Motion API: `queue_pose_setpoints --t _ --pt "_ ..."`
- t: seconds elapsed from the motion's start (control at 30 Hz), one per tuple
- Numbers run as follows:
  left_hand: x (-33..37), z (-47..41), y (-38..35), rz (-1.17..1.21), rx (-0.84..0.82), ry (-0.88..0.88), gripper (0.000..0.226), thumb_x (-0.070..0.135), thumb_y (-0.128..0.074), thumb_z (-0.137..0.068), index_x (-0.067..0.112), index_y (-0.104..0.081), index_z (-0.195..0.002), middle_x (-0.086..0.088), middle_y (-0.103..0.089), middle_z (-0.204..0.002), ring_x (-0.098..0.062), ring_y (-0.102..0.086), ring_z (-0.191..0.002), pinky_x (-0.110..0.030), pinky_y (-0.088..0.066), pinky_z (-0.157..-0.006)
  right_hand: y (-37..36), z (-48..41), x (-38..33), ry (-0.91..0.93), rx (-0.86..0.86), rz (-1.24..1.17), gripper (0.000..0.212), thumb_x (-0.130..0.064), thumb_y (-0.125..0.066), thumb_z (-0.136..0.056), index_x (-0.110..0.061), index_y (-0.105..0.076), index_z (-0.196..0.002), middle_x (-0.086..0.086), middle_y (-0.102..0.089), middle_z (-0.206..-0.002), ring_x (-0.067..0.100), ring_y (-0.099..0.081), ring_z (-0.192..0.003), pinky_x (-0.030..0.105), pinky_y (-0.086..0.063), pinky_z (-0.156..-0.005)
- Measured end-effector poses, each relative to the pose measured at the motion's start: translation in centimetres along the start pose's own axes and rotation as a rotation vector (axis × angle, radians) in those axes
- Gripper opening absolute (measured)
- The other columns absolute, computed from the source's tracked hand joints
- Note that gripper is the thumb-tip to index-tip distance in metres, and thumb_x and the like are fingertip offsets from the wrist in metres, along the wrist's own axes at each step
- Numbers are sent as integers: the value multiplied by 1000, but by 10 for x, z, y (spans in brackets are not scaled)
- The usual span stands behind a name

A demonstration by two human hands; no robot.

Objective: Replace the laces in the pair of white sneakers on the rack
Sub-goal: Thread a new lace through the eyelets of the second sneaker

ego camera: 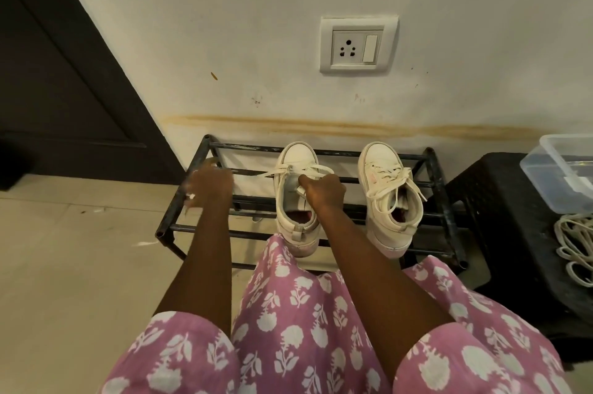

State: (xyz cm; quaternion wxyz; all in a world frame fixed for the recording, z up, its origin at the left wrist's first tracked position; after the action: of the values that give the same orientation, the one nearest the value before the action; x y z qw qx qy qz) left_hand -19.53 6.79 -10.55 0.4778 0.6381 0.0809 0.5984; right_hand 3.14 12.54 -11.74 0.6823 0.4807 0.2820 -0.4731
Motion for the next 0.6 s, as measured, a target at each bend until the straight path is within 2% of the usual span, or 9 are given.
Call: queue_pose_setpoints --t 0.07,0.13,0.2,0.3,0.37,0.43,0.5,0.6 --pt "21 13 -26 117 -227 -212 31 18 -52 -91 17 -64 -119 -10 -61 -125 -27 -53 -116 -44 -38 -106 0 -1 0 3 -5 9 48 -28 -66 -83 -2 -57 -122 16 -59 -122 27 -56 -113 22 -39 -70" --pt "37 31 -42 152 -409 -336 27 21 -60 -89 13 -68 -114 -9 -67 -117 -24 -58 -113 -40 -41 -104 0 -3 0 3 -14 18 49 -29 -66 -83 -2 -56 -124 16 -58 -123 27 -54 -115 23 -38 -71" --pt "44 41 -50 104 -477 -410 26 21 -63 -89 9 -70 -111 -11 -69 -112 -25 -61 -109 -41 -41 -103 0 -3 1 4 -15 23 50 -29 -66 -83 -2 -55 -124 16 -58 -124 27 -52 -117 23 -38 -71" --pt "45 41 -52 57 -462 -425 22 17 -63 -88 7 -71 -106 -11 -69 -108 -26 -61 -107 -44 -37 -106 1 -3 0 10 -3 26 50 -29 -66 -83 -2 -55 -123 16 -59 -123 27 -52 -118 24 -39 -72" --pt "39 33 -48 -61 -375 -368 20 22 -59 -91 14 -71 -105 -7 -67 -114 -26 -54 -115 -45 -29 -109 1 -3 0 4 2 28 48 -29 -67 -83 -1 -57 -121 17 -60 -121 28 -53 -115 24 -39 -70" --pt "29 22 -35 -149 -227 -206 24 27 -51 -93 19 -68 -109 -6 -59 -125 -29 -43 -124 -46 -23 -109 1 -3 1 -12 3 40 46 -30 -66 -83 1 -59 -116 18 -61 -117 29 -57 -108 23 -38 -61" --pt "15 15 -19 -162 -105 6 33 27 -44 -94 12 -61 -119 -12 -52 -131 -33 -37 -128 -51 -22 -106 0 -4 1 -20 0 49 44 -31 -66 -83 2 -60 -112 19 -61 -116 29 -59 -103 24 -35 -58" --pt "-4 10 2 -133 24 220 36 26 -40 -95 6 -53 -122 -18 -47 -134 -34 -33 -130 -52 -21 -106 -1 -3 0 -23 -3 58 46 -30 -66 -83 3 -59 -113 19 -60 -117 30 -59 -104 26 -37 -64"
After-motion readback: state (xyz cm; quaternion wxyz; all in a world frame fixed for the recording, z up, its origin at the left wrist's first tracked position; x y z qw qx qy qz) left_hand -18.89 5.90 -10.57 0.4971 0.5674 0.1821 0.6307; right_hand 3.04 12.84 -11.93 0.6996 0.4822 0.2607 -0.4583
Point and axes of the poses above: each hand's wrist, its own z-axis away from the middle knuckle, its own y-axis out of the back of the hand, x = y × z, the point moved 6 cm from there along -z, towards the middle knuckle
